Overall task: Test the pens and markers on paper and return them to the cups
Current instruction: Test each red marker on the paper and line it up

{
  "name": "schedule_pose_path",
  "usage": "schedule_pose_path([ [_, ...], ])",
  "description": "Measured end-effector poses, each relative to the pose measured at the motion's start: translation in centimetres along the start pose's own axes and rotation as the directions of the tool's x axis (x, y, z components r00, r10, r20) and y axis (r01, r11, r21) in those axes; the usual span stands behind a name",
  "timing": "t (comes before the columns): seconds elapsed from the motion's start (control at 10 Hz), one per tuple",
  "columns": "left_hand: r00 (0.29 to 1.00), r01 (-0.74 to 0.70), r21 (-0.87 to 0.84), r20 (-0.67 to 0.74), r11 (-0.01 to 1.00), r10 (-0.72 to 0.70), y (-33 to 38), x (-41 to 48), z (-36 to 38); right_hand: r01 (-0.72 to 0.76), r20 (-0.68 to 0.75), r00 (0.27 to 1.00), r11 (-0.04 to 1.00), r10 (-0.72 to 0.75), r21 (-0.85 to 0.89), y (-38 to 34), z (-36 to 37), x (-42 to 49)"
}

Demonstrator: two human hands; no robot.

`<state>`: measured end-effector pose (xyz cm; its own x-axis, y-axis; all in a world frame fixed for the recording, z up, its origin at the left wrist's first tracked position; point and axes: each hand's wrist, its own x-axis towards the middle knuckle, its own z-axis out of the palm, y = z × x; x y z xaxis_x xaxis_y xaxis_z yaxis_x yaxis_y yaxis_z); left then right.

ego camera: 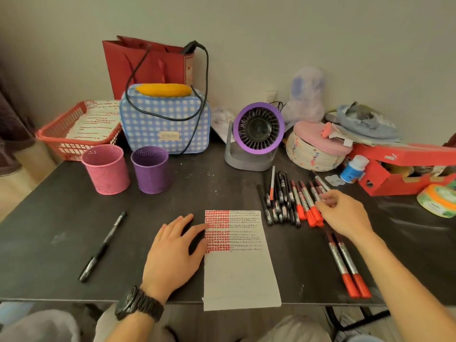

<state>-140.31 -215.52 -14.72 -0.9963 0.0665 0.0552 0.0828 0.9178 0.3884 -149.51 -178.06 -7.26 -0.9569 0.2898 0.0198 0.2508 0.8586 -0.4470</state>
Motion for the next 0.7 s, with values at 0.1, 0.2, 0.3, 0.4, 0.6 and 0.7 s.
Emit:
schedule_pose_path([
  [0.1, 1.000, 0.001, 0.010, 0.005, 1.000, -0.001, -0.2, 0.1, 0.1, -0.012, 0.072, 0.997, 0.986, 0.024, -0.167, -1.3, 0.6, 1.5],
  [0.2, 1.000, 0.005, 0.007, 0.003, 1.000, -0.005, -0.1, 0.0, 0.1, -0.041, 0.111, 0.991, 0.960, 0.074, -0.279, -2.1, 1.3, 2.1],
  [0.3, 1.000, 0.008, -0.009, -0.001, 1.000, -0.008, -0.1, 0.1, 0.0, -0.055, 0.124, 0.988, 0.954, 0.096, -0.296, -2.3, 1.7, 2.5],
  [0.4, 1.000, 0.008, -0.003, -0.003, 1.000, -0.008, -0.1, 0.1, -0.1, -0.049, 0.137, 0.986, 0.952, 0.095, -0.303, -2.2, 1.4, 2.8],
  [0.6, 1.000, -0.005, -0.015, -0.017, 1.000, 0.004, -0.3, 0.2, 0.2, -0.036, 0.013, 0.999, 0.998, 0.037, -0.044, -1.7, 1.1, 2.1],
  [0.7, 1.000, -0.006, -0.020, -0.024, 1.000, 0.005, -0.4, 0.3, 0.3, 0.021, -0.039, 0.999, 0.927, -0.007, 0.375, -2.8, 1.2, -0.8],
])
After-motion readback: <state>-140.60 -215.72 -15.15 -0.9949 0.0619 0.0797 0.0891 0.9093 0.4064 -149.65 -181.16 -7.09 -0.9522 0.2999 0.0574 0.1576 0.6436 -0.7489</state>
